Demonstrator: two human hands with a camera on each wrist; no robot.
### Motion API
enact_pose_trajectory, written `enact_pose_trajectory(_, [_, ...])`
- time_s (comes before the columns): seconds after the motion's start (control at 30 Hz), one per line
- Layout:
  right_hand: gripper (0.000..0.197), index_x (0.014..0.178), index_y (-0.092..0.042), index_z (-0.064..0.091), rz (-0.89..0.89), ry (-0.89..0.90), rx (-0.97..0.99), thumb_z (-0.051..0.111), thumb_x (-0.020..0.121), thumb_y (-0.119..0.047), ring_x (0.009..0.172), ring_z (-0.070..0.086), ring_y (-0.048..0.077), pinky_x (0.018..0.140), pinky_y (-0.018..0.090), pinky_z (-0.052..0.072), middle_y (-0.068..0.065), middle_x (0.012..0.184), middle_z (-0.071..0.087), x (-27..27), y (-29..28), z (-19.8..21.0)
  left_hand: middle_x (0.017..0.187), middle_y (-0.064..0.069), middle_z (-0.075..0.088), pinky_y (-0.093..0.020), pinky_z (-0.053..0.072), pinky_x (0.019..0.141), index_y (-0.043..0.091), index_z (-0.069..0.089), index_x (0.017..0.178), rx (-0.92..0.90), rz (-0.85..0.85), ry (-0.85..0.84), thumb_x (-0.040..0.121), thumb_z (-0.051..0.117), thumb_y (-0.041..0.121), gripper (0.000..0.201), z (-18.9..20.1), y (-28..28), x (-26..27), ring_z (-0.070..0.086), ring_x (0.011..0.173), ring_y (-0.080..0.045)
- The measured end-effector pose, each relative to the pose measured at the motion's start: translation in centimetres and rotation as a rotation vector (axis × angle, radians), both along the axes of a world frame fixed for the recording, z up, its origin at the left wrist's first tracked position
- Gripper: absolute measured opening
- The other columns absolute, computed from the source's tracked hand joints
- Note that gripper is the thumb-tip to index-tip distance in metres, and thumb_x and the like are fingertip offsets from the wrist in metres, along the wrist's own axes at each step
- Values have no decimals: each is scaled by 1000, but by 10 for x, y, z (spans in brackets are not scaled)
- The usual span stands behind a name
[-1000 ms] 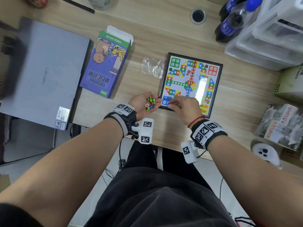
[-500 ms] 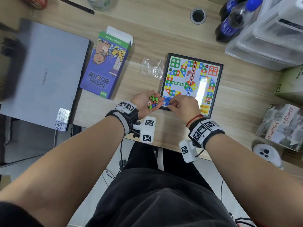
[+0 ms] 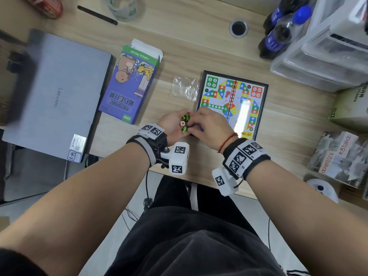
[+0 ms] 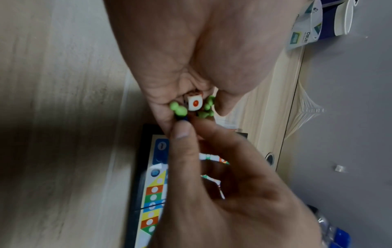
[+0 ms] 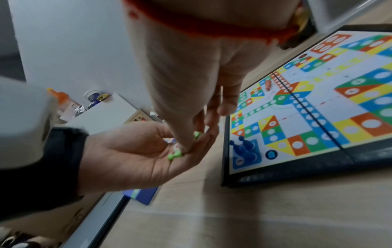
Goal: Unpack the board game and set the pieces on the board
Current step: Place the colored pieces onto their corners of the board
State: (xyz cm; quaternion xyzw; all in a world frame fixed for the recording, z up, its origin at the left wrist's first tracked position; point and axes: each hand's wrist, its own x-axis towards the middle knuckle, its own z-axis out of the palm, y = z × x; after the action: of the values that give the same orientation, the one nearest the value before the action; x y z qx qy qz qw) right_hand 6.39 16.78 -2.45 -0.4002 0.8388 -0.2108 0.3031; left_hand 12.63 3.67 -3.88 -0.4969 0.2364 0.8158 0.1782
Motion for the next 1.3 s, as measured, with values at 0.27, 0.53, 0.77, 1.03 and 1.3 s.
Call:
enact_pose_trajectory(0.27, [15,99,-13,65,-1,-41,90,63,87,-21,86,57,24,76,37,48,6,102,52,2,-6,-3,65,-9,63,-25,56,57,3,57,91,-3,8,11,105,36,24,33,2,2,2,65,57,-18])
enact_pose_trajectory(0.53, [16,100,-13,64,-5,-78,75,64,86,-20,91,58,22,81,37,48,5,97,63,0,4,-5,82,-12,61,-31,59,68,3,57,94,-39,-8,-25,103,43,22,26,-4,7,5,66,67,-19])
enact_pose_trajectory(0.77, [14,100,-15,67,-105,-87,-26,58,90,-18,86,59,19,81,34,49,4,94,65,-6,6,-2,91,-13,66,-32,60,76,1,59,103,-46,34,-24,102,47,22,24,-6,5,7,71,70,-19])
enact_pose_trajectory(1.03, [26,100,-12,62,-140,-45,-21,62,76,-1,72,60,15,75,37,56,1,84,67,-6,19,-9,86,-11,66,-24,58,70,6,61,85,-159,-51,-95,103,42,27,33,-13,-2,18,71,65,-16])
enact_pose_trajectory(1.3, [26,105,-8,58,-17,65,73,57,80,-2,87,57,30,71,40,50,11,90,65,6,12,-23,85,-10,64,-27,55,79,7,60,82,-146,-49,-108,104,42,26,34,-12,-3,24,66,78,-20])
